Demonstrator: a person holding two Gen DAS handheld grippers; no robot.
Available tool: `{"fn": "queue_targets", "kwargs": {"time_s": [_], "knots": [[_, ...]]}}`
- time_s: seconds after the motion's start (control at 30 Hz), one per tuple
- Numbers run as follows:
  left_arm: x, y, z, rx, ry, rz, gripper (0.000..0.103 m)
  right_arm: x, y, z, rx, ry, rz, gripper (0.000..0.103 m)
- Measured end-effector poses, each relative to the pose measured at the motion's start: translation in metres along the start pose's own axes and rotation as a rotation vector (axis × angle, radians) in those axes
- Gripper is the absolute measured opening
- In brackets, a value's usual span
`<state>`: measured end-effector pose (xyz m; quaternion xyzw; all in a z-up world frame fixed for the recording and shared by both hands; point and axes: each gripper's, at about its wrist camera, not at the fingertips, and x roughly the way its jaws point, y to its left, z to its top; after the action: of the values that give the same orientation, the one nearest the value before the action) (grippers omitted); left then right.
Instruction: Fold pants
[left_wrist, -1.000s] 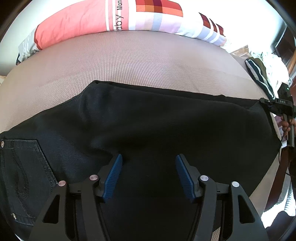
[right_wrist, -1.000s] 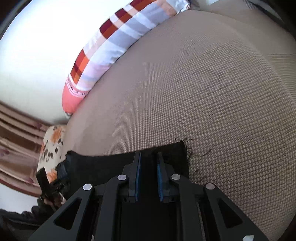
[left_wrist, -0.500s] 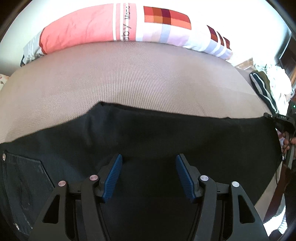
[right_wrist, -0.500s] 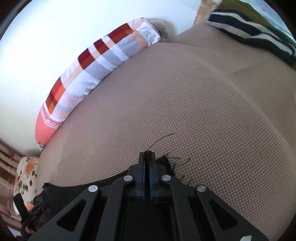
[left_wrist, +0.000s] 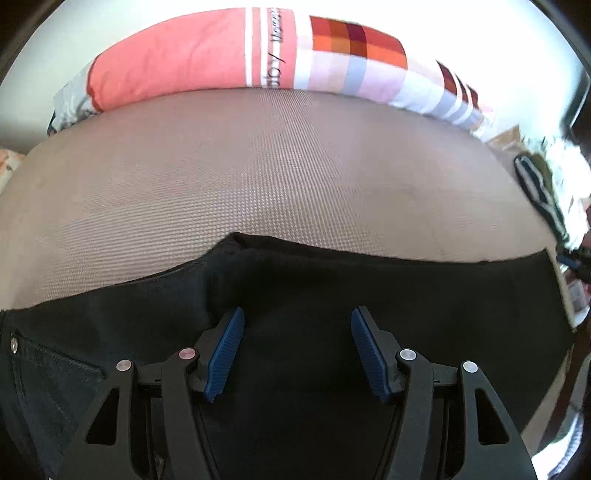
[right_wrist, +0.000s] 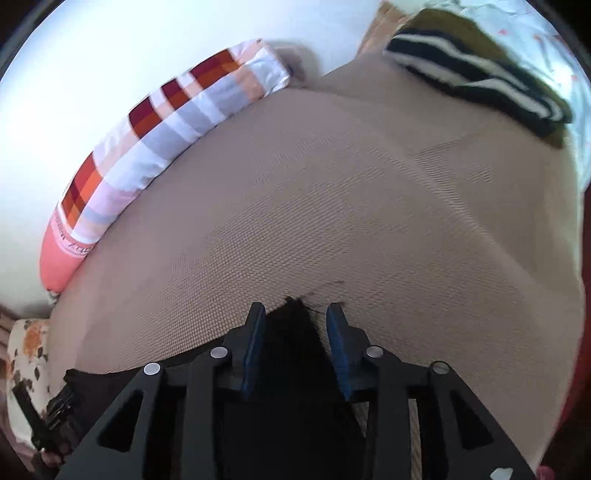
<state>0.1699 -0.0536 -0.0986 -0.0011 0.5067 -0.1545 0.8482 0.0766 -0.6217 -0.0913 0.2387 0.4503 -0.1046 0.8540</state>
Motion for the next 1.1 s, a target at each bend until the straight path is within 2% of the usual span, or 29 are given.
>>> {"fn": "queue_targets", "kwargs": {"time_s": [0.13, 0.27, 0.53, 0.7, 0.8, 0.97, 1.1], "knots": [[-0.025, 0.011, -0.002, -0.009, -0.035, -0.004, 0.061, -0.020, 0.017, -0.009, -0.031, -0.013, 0.007, 0.033], [-0.045, 0.029, -0.008, -0.033, -0.039, 0.021, 0.061, -0.020, 0.072, -0.023, -0.152, 0.020, 0.061, 0.033], [-0.072, 0.070, -0.028, -0.016, -0.038, 0.110, 0.061, 0.029, 0.230, -0.073, -0.491, 0.229, 0.290, 0.034], [-0.083, 0.109, -0.041, -0.074, -0.021, 0.135, 0.061, 0.057, 0.321, -0.107, -0.673, 0.351, 0.419, 0.034], [-0.087, 0.133, -0.046, -0.122, -0.020, 0.154, 0.061, 0.071, 0.365, -0.124, -0.771, 0.408, 0.459, 0.034], [-0.091, 0.149, -0.048, -0.157, -0.042, 0.082, 0.061, 0.094, 0.421, -0.145, -0.912, 0.461, 0.469, 0.034], [-0.089, 0.151, -0.049, -0.154, -0.050, 0.068, 0.061, 0.110, 0.449, -0.162, -0.992, 0.520, 0.480, 0.034]]}}
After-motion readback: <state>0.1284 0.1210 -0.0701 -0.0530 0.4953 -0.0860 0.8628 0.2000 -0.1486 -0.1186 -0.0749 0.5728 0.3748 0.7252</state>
